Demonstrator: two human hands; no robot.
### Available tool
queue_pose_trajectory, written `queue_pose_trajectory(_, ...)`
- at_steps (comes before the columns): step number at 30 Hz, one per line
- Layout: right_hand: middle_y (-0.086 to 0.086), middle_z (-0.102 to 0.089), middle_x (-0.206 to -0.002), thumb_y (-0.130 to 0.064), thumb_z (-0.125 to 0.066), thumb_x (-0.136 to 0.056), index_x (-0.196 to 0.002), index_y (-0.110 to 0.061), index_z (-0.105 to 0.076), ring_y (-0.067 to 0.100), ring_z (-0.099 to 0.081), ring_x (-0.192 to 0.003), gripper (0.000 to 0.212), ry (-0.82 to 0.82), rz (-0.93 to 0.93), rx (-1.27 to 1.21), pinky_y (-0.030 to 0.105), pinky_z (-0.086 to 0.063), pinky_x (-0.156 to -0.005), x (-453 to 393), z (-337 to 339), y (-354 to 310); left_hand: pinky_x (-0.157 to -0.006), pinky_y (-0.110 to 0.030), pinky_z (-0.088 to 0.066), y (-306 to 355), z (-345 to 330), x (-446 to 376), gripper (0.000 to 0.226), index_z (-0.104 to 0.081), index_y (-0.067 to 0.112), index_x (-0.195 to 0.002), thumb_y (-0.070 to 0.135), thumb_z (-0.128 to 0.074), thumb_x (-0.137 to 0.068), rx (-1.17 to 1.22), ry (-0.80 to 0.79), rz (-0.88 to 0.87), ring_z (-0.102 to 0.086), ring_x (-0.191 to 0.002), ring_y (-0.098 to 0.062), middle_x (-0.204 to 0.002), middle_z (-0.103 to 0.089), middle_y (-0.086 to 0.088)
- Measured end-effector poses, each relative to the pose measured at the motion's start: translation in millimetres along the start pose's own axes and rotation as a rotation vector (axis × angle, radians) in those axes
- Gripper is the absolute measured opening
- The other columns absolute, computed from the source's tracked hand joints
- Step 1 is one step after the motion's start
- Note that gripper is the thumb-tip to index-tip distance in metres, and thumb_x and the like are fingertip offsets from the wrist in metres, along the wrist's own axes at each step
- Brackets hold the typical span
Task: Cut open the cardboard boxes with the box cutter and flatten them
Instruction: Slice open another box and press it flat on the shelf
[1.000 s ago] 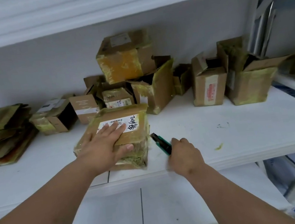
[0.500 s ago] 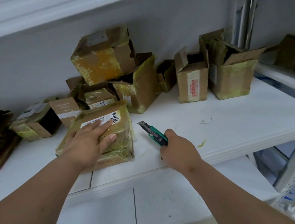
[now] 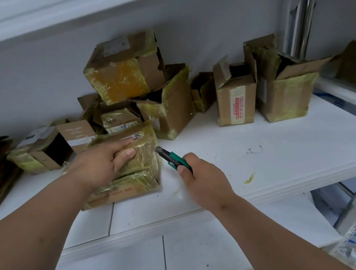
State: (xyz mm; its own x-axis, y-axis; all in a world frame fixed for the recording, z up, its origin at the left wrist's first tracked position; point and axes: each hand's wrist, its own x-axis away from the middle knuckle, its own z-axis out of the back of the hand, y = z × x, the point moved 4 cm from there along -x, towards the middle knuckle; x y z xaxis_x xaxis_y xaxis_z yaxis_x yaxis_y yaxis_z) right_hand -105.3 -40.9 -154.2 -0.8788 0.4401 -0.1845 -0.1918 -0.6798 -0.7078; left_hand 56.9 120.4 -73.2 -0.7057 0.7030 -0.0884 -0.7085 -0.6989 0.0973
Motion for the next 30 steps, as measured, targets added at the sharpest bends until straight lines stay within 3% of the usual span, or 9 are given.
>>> queue_pose_trajectory(7,-0.009,-0.05,-0.074,-0.031,-0.037,-0.104,-0.117,-0.026,-0.049,0.018,-0.052,-0.069,0.018,0.038,0.046,-0.052,0.032,-0.037,-0.058,-16,-5,-10,-0.099,-0.036,-0.045,-5,8,-11,0.068,-0.035,0.054,-0.142,0.076,-0.017,-0.08,0.006,-0.007,-0.015,-0.043,-0.136,-0.02,-0.149,-0.046,0.01)
queue_pose_trajectory(11,-0.01,-0.054,-0.072,-0.032,-0.041,-0.103,-0.114,-0.029,-0.052,0.011,-0.052,-0.065,0.016,0.107,0.05,-0.104,0.029,-0.038,-0.054,-20,-9,-8,-0.101,-0.04,-0.045,-9,10,-17,0.07,-0.038,0.055,-0.14,0.079,-0.016,-0.078,0.026,-0.011,-0.022,-0.044,-0.135,-0.02,-0.148,-0.047,0.011)
queue_pose_trajectory(17,-0.007,-0.061,-0.075,-0.036,-0.045,-0.1,-0.112,-0.031,-0.055,0.014,-0.058,-0.068,0.016,0.168,0.027,-0.185,0.037,-0.052,-0.061,-25,-15,-10,-0.097,-0.035,-0.044,-12,13,-24,0.068,-0.043,0.051,-0.139,0.076,-0.019,-0.08,0.036,-0.013,-0.02,-0.046,-0.133,-0.022,-0.145,-0.051,0.007)
queue_pose_trajectory(30,-0.009,-0.053,-0.068,-0.033,-0.046,-0.101,-0.11,-0.025,-0.059,0.017,-0.054,-0.064,0.018,0.179,0.109,-0.083,0.034,-0.045,-0.054,-31,-15,-13,-0.095,-0.034,-0.045,-10,16,-30,0.073,-0.045,0.049,-0.139,0.076,-0.016,-0.077,0.028,-0.018,-0.024,-0.049,-0.13,-0.022,-0.143,-0.054,0.007)
